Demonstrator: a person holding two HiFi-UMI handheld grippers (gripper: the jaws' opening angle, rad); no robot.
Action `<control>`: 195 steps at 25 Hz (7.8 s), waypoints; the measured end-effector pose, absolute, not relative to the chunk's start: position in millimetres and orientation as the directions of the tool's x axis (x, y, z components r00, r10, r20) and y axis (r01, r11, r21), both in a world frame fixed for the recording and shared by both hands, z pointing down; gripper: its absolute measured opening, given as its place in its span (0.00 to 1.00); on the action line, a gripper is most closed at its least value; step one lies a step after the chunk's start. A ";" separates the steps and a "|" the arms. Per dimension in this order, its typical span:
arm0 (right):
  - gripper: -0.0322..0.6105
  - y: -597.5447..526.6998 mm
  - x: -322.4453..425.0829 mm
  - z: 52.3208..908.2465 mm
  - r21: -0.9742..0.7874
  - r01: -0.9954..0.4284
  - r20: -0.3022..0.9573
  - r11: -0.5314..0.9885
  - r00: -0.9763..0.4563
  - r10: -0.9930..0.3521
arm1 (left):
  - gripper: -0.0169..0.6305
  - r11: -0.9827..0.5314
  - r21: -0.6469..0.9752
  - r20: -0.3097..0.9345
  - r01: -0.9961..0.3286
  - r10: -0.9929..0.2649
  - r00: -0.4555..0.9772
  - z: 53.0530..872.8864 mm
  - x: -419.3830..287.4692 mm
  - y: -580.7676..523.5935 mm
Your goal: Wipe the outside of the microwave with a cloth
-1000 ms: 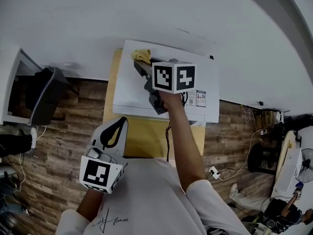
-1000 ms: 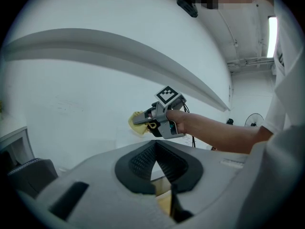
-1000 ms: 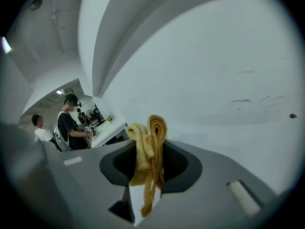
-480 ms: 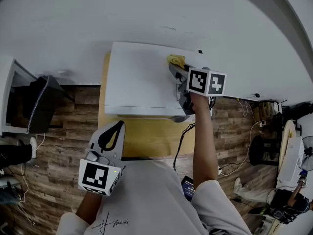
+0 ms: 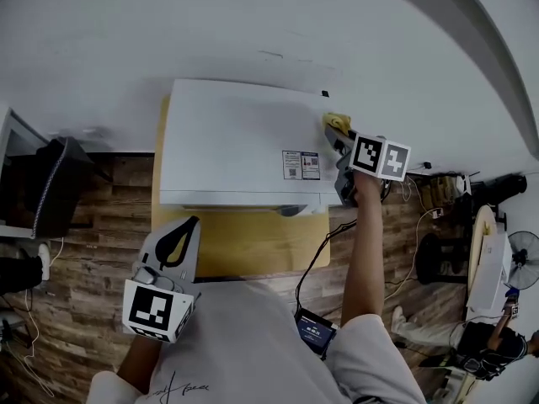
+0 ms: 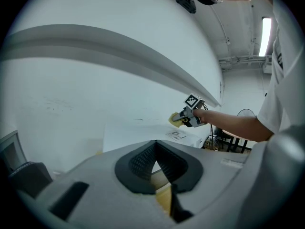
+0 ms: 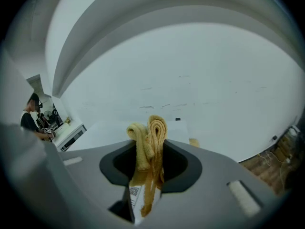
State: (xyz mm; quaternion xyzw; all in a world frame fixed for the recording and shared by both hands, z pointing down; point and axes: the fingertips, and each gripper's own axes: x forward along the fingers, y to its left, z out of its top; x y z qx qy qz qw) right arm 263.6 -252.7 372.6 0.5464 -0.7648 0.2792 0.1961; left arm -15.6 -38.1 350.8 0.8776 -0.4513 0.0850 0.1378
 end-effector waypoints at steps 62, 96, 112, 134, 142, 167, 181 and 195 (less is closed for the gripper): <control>0.24 -246.2 261.1 403.0 -0.038 -0.989 0.676 0.140 -0.129 -0.726 | 0.01 -0.557 0.221 0.256 -0.800 -0.759 0.599 355.4 -16.7 -42.5; 0.24 -240.5 104.0 403.6 -0.160 -0.922 0.652 0.351 -0.366 -0.664 | 0.01 -0.543 0.224 0.253 -0.809 -0.770 0.586 356.8 -29.6 -32.0; 0.24 -236.4 40.8 405.0 -0.199 -0.871 0.643 0.450 -0.462 -0.610 | 0.01 -0.527 0.221 0.236 -0.821 -0.787 0.569 353.8 -34.4 -31.4; 0.24 -219.1 -89.1 404.9 -0.283 -0.727 0.613 0.626 -0.639 -0.465 | 0.01 -0.467 0.217 0.251 -0.857 -0.822 0.511 352.8 -61.5 -33.2; 0.24 -195.3 -108.4 387.8 -0.481 -0.596 0.502 0.643 -0.789 -0.355 | 0.01 -0.447 0.210 0.255 -0.870 -0.833 0.490 353.1 -69.8 -32.9; 0.24 -204.9 164.2 377.3 -0.450 -0.804 0.545 0.389 -0.592 -0.593 | 0.01 -0.545 0.179 0.264 -0.819 -0.775 0.574 349.5 -16.8 -32.2; 0.24 -205.3 305.9 396.0 -0.142 -0.960 0.698 0.241 -0.270 -0.663 | 0.01 -0.586 0.193 0.280 -0.787 -0.735 0.617 360.1 15.3 -39.4; 0.24 -199.5 300.3 409.0 0.172 -0.945 0.734 0.279 -0.066 -0.676 | 0.01 -0.591 0.187 0.280 -0.785 -0.734 0.619 357.9 20.5 -40.0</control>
